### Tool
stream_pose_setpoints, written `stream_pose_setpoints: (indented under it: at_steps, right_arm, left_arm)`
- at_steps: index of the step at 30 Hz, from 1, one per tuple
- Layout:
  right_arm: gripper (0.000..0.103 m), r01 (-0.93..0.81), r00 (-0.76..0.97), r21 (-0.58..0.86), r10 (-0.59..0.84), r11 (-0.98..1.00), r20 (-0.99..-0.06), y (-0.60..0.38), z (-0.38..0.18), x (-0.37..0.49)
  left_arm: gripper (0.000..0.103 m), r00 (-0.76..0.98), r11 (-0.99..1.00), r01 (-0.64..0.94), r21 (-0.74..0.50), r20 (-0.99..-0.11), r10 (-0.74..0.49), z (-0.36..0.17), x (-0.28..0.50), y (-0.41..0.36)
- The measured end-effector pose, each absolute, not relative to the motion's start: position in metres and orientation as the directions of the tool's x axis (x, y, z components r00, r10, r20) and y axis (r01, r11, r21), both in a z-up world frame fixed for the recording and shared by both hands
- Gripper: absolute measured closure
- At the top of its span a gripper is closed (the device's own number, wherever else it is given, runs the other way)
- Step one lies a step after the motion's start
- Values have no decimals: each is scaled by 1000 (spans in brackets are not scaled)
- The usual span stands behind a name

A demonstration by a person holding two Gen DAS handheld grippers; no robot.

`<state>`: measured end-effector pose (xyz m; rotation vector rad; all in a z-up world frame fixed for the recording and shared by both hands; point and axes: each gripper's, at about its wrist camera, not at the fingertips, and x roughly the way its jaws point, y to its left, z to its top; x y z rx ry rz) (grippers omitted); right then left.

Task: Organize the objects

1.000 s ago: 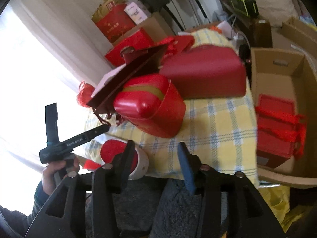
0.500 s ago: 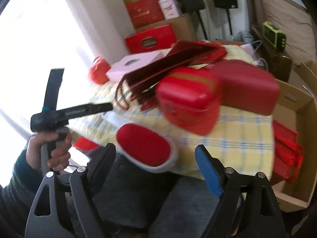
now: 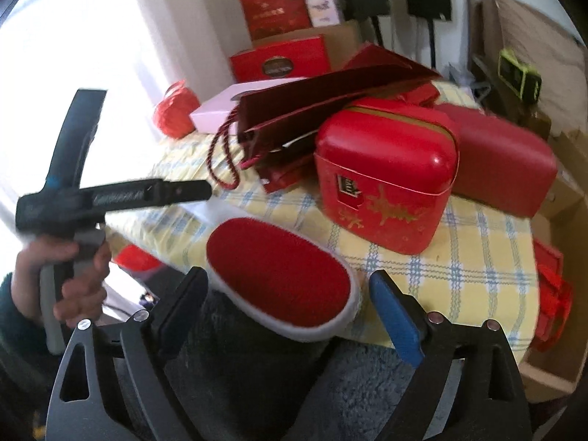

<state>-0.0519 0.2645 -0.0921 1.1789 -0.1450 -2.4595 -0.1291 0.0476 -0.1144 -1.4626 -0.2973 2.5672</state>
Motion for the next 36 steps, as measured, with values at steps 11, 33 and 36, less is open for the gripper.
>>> stream_pose_setpoints:
  at_steps: [11,33,36]
  right_arm:
    - [14,331,-546,221,-377,-918,-748,248,-93,-48]
    - [21,361,-560,173,-361,-916,-745,232,-96,-40]
    - [26,377,-546,182,-377,-908,-748,230,-97,-38]
  left_arm:
    - [20,-522,-967,-71,-246,-817,246,-113,-121,65]
    - [40,-450,-884,5,-467,-791,415,-111,-130,44]
    - [38,-437,-883,17,-470,-798,416,-111,-137,44]
